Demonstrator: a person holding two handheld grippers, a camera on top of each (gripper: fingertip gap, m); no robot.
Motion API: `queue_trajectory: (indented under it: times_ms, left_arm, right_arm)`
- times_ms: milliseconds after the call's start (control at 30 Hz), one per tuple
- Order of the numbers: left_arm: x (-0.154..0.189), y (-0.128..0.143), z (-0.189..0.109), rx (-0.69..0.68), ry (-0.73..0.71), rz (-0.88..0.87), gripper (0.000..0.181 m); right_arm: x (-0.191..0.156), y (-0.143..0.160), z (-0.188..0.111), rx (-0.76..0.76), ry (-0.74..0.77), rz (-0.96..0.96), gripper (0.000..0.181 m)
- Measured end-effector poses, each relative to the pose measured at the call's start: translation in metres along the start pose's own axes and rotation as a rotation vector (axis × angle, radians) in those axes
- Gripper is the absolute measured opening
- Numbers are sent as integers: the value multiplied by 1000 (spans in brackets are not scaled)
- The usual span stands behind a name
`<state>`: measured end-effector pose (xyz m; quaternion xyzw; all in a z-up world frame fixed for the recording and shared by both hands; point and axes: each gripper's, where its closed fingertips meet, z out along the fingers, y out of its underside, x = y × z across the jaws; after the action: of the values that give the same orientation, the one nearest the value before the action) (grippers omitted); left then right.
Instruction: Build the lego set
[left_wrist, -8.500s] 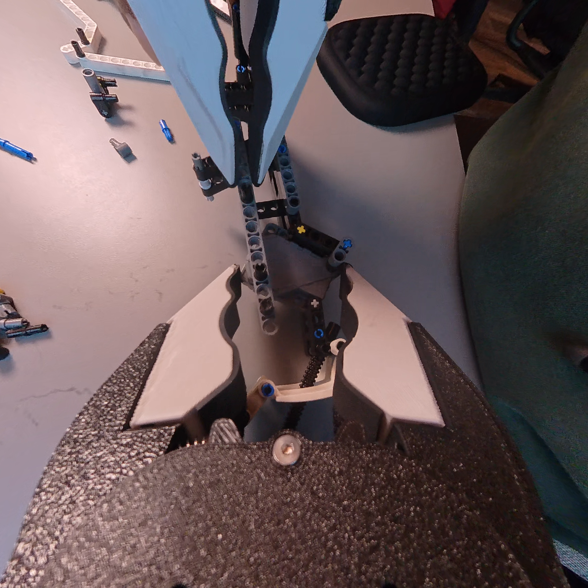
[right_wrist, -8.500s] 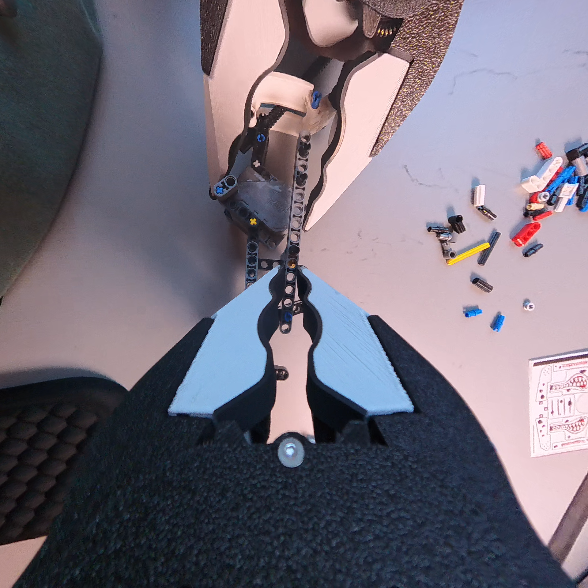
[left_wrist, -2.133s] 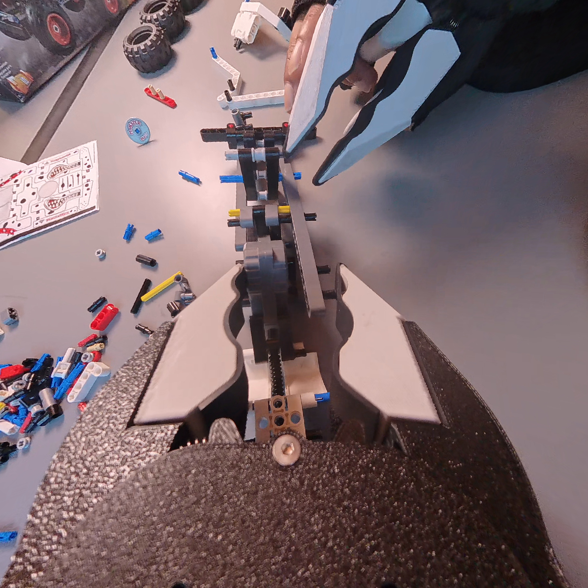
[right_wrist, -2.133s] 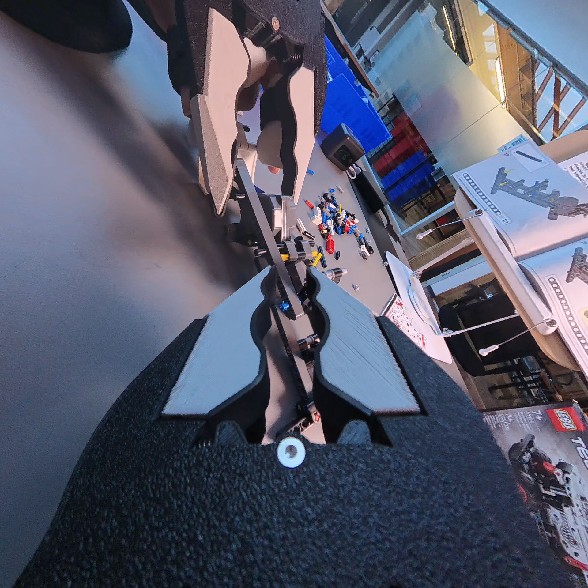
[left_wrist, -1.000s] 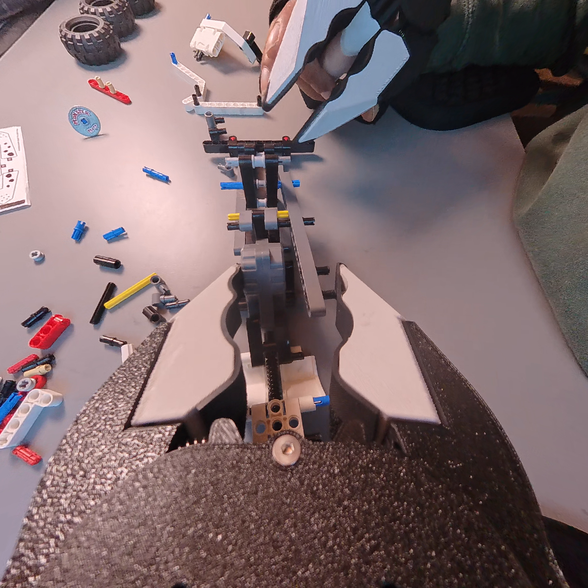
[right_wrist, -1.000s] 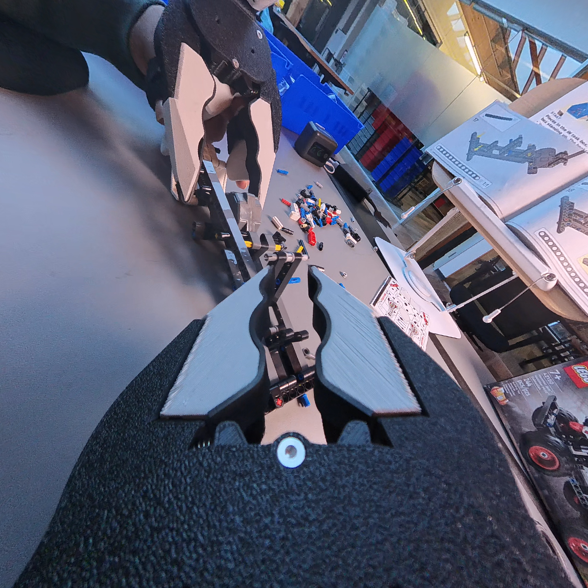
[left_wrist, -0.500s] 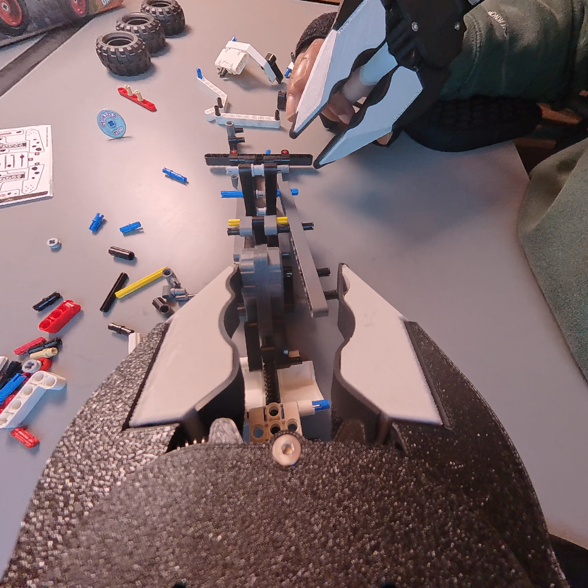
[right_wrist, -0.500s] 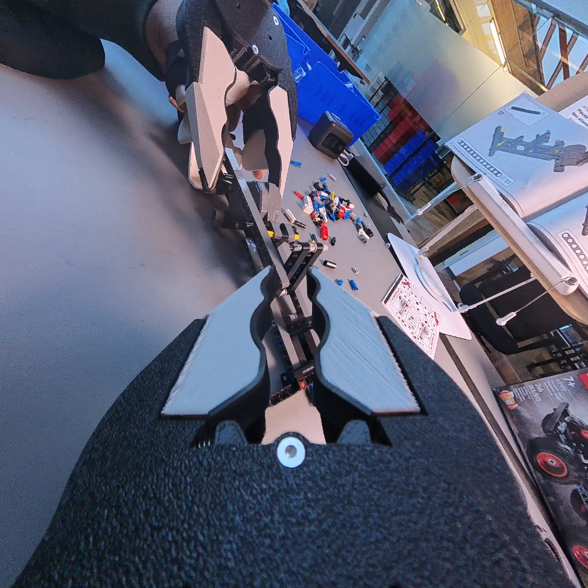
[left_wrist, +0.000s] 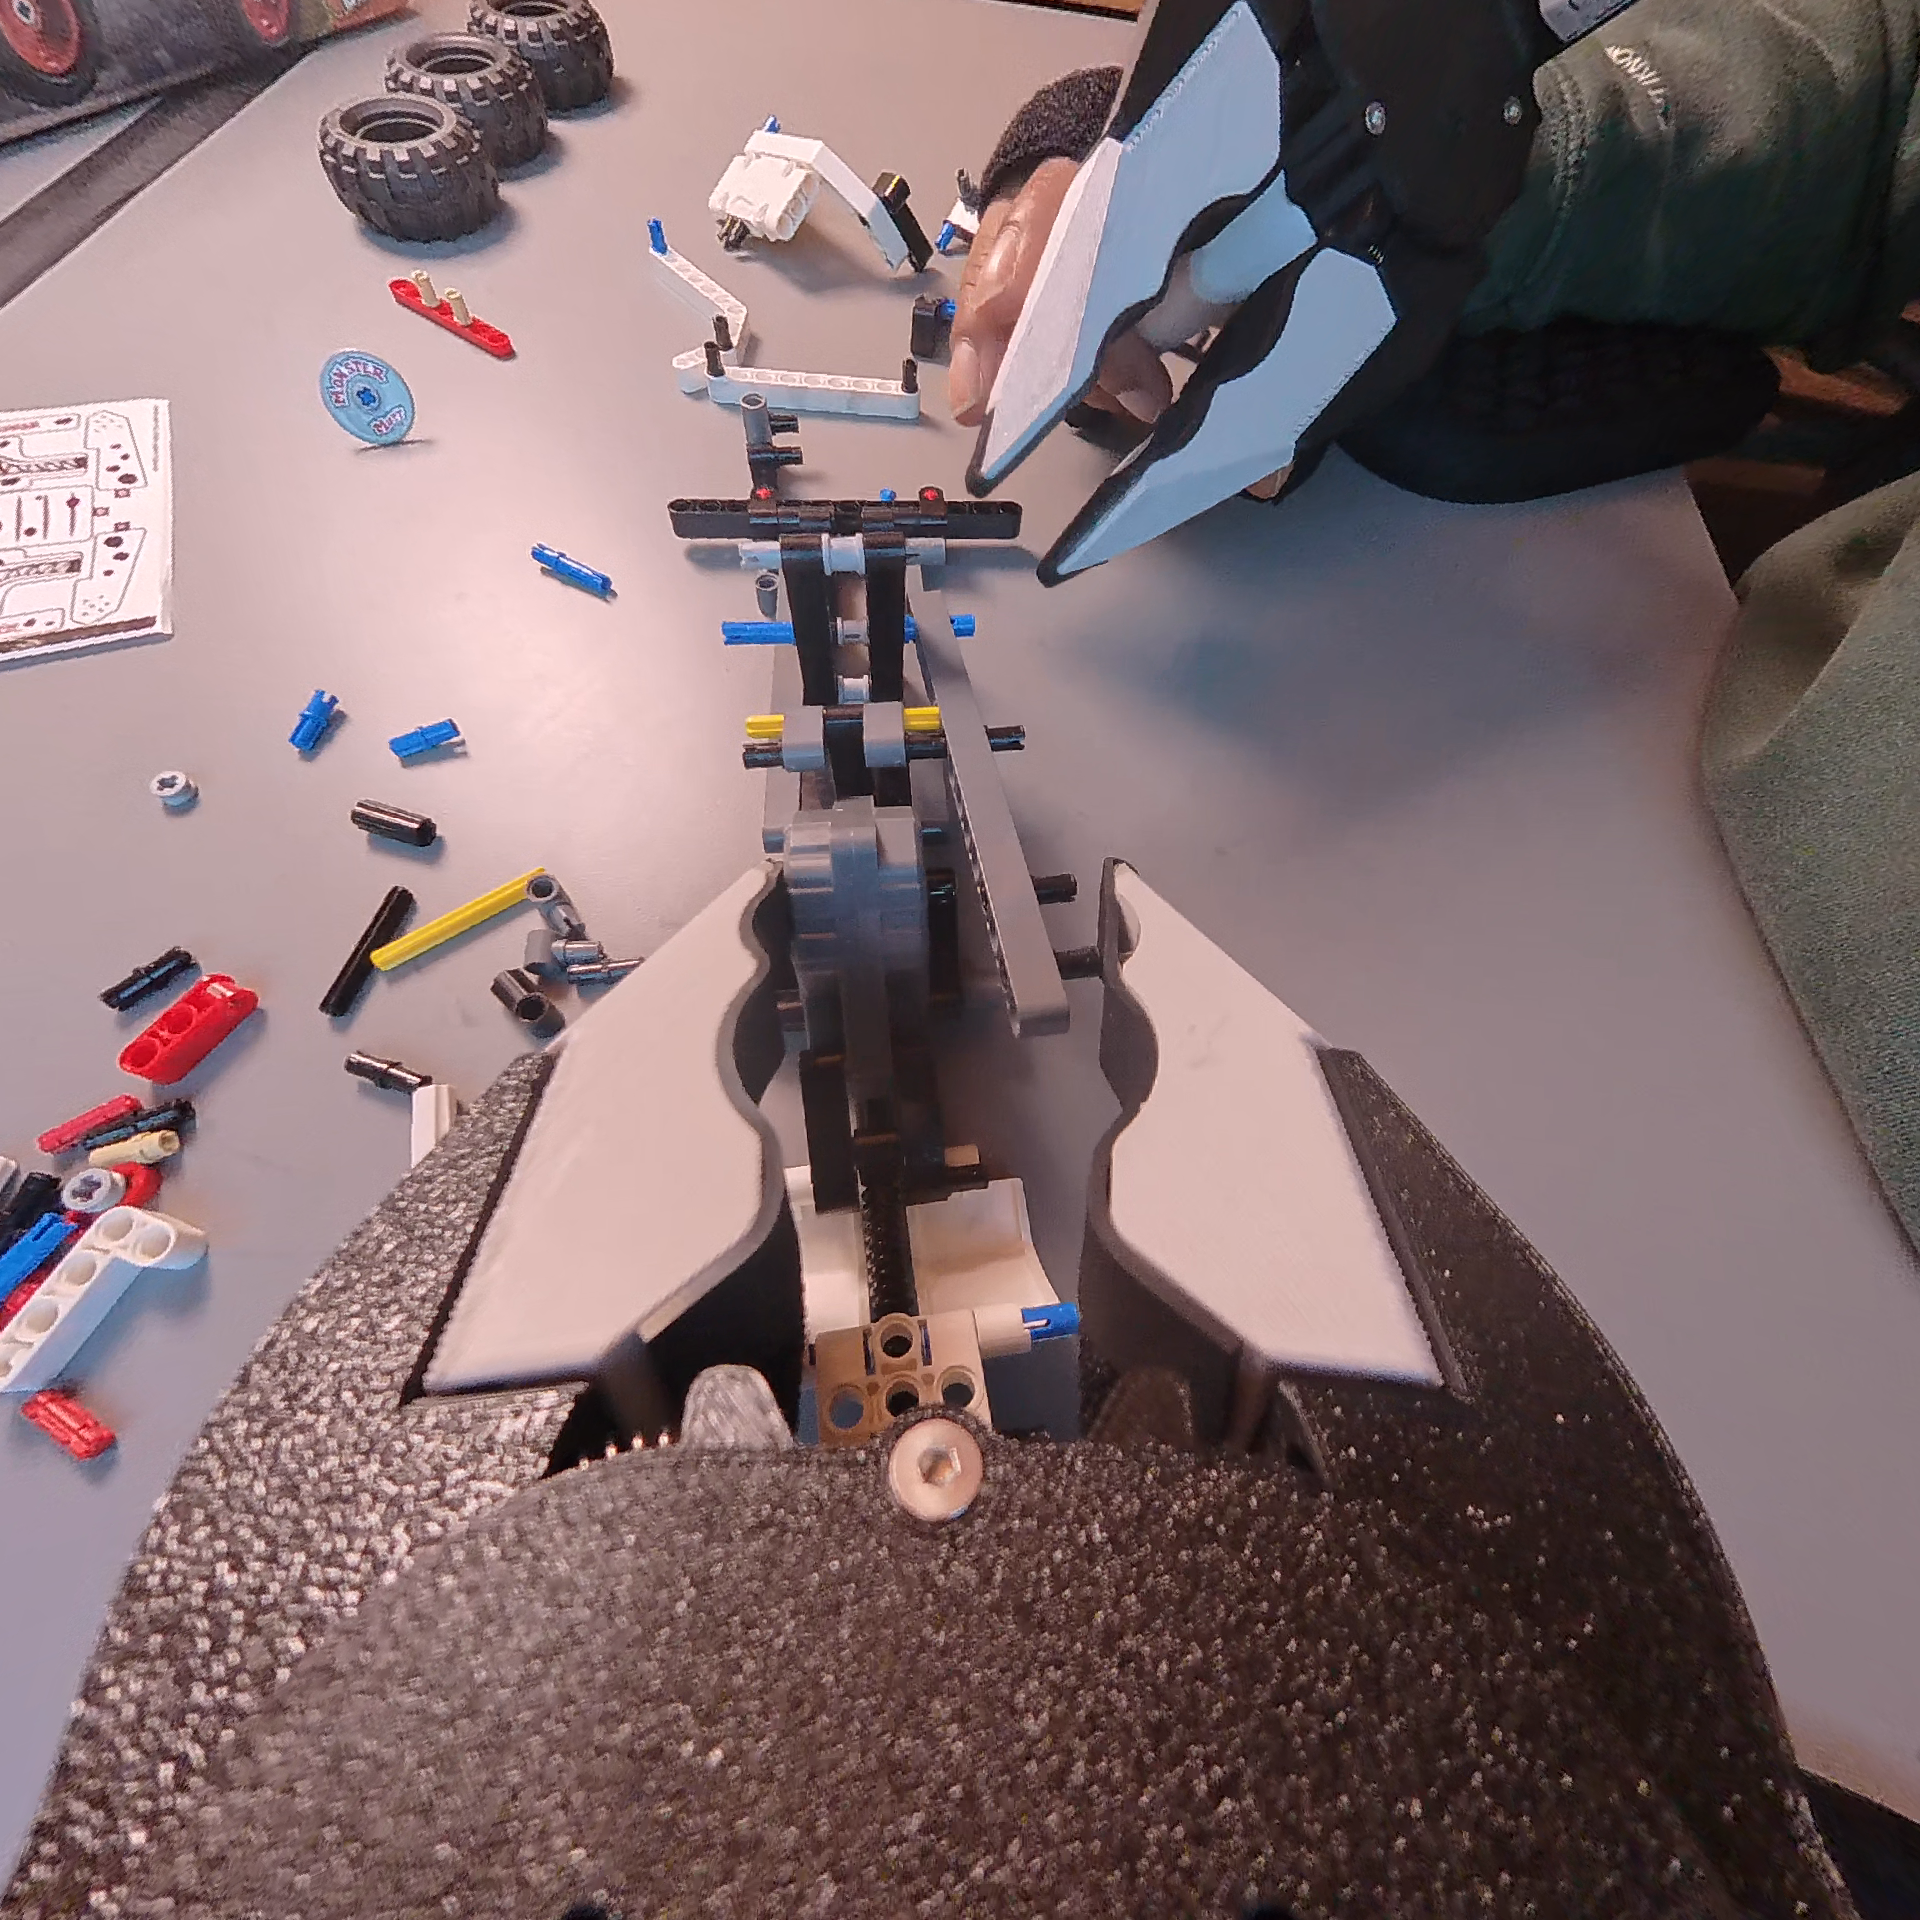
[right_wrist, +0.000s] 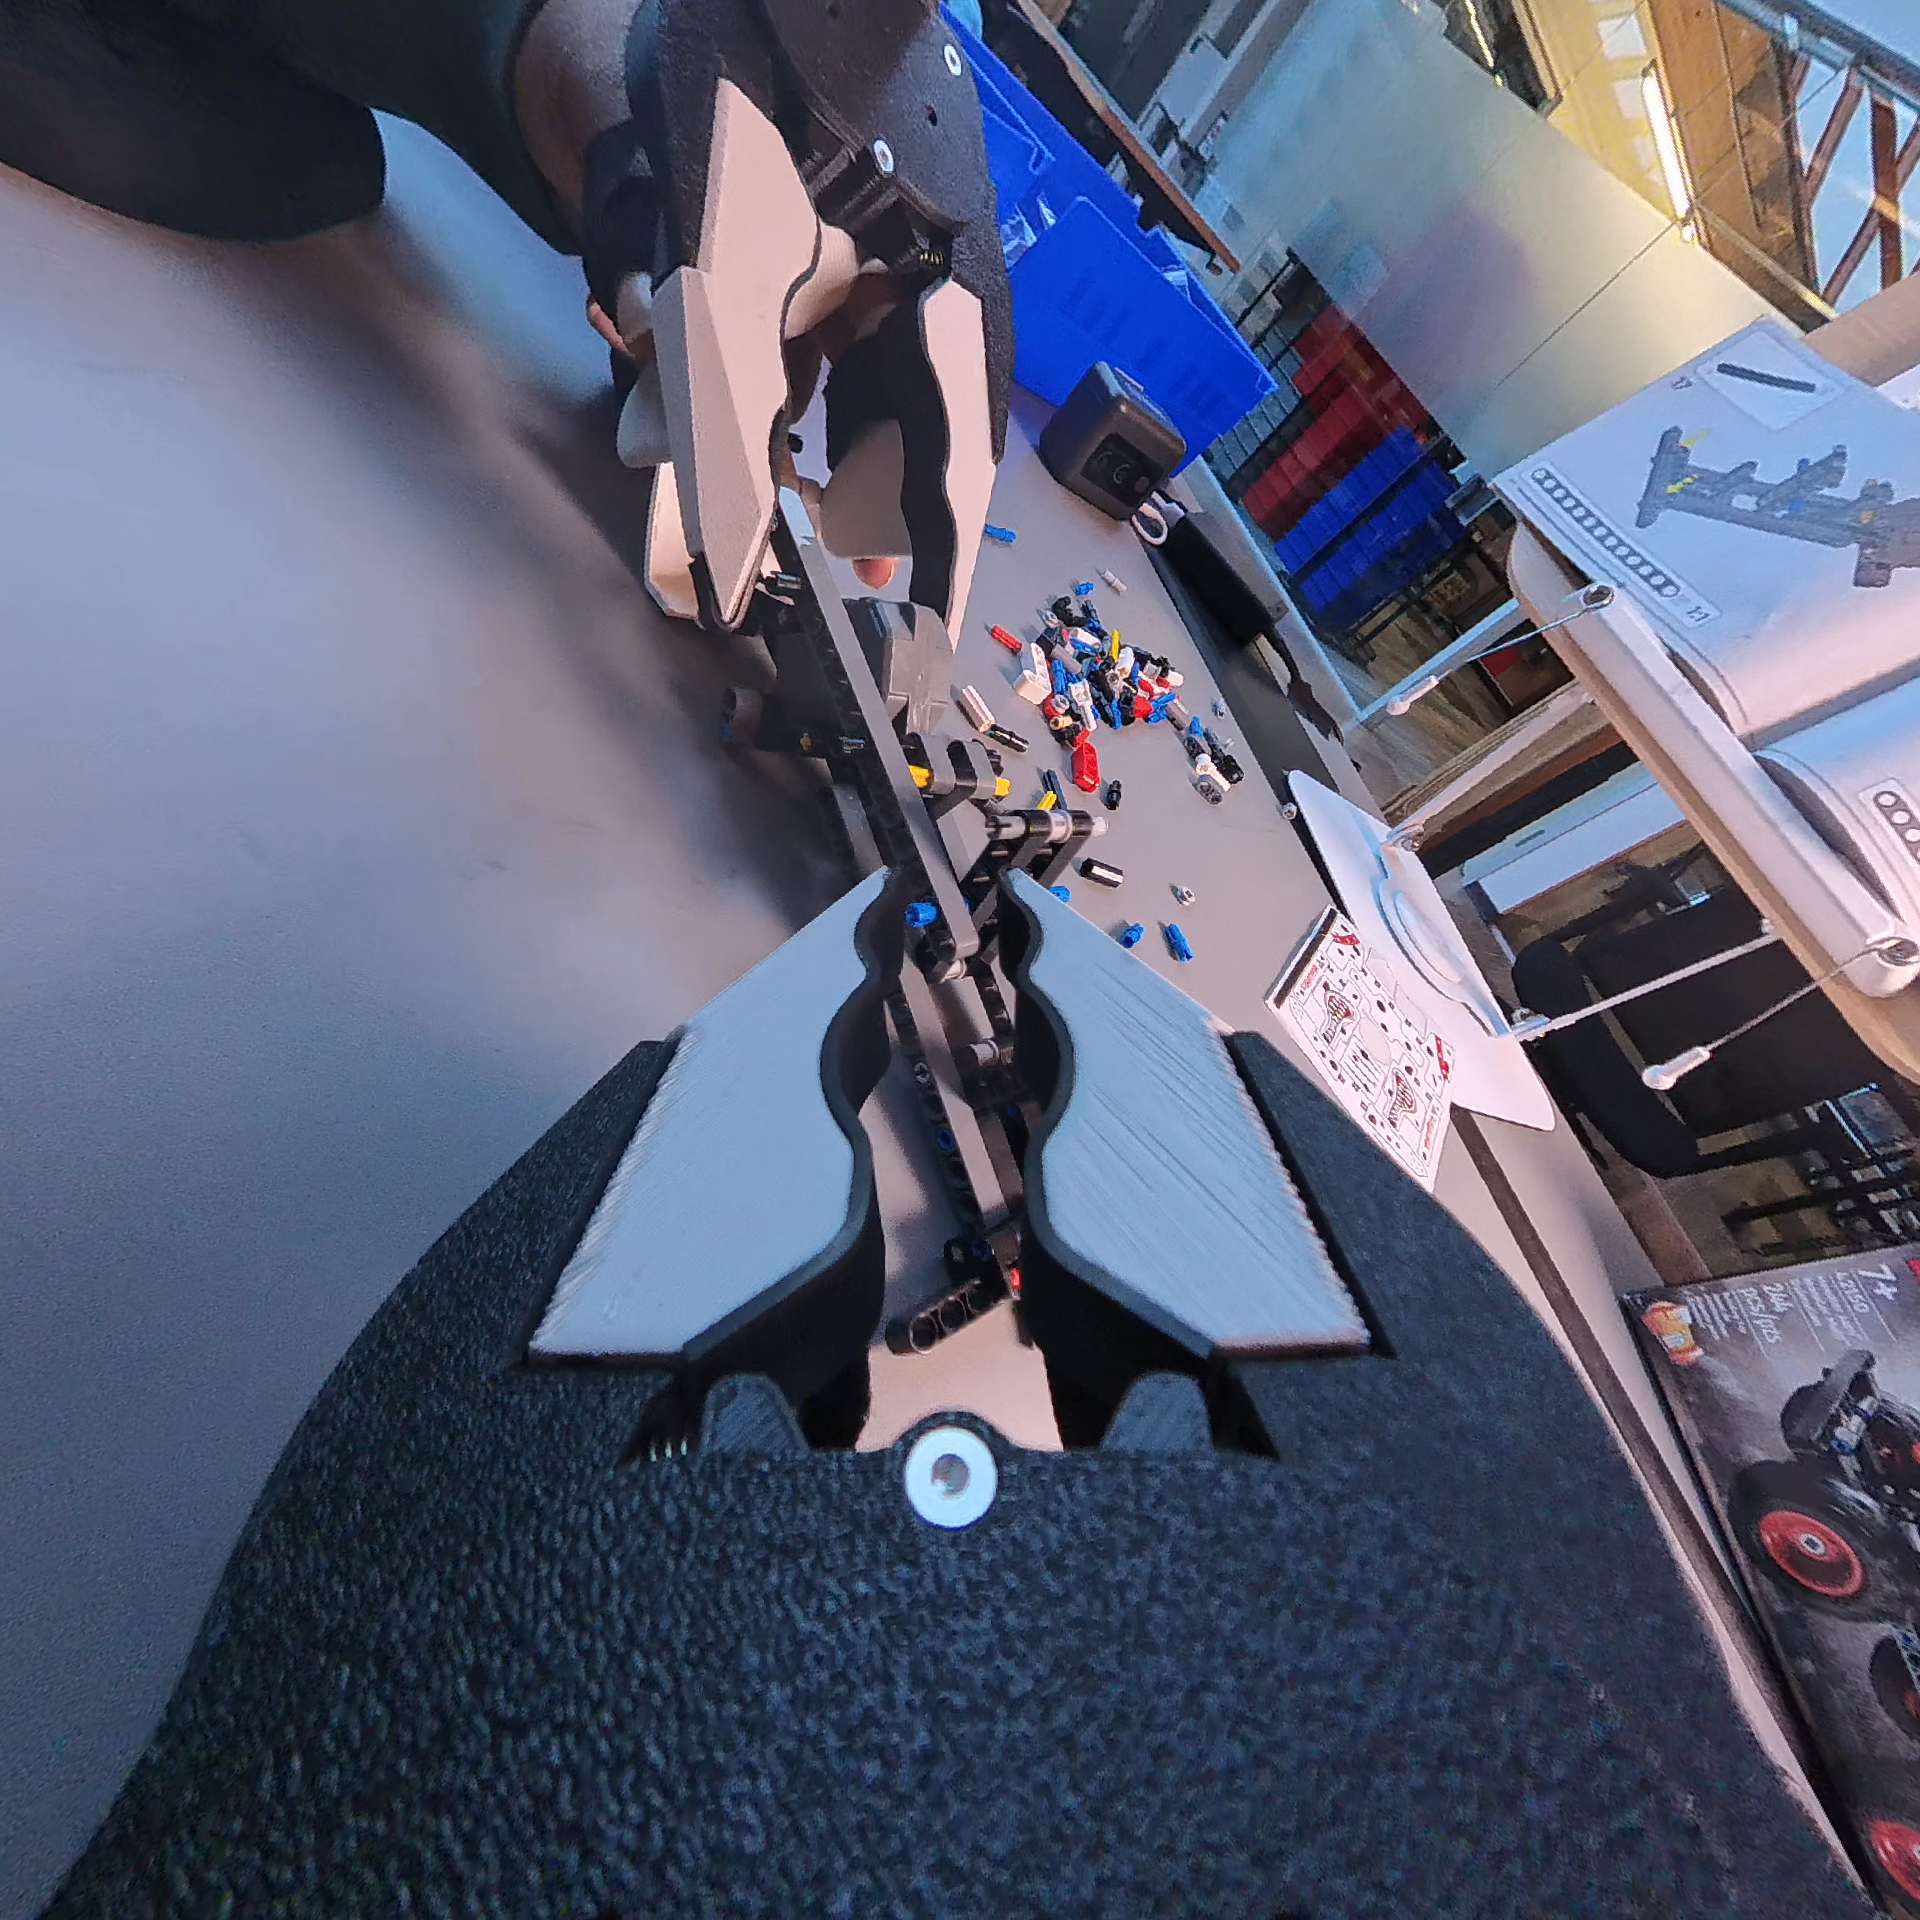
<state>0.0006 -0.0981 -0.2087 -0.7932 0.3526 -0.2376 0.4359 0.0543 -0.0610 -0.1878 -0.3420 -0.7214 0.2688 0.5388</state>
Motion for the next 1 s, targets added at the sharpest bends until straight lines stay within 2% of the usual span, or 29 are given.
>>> queue_trajectory:
  times_ms: [200,700,1000]
  left_arm:
    - [-2,-1,-1,5,13,-38,59]
    - [-12,-14,-14,68,199,-408,58]
    - [-15,-17,-16,84,252,-481,57]
  right_arm:
    - [1,1,1,-7,4,1,17]
    - [20,15,5,-87,109,3,16]
    - [26,11,17,-143,154,-40,16]
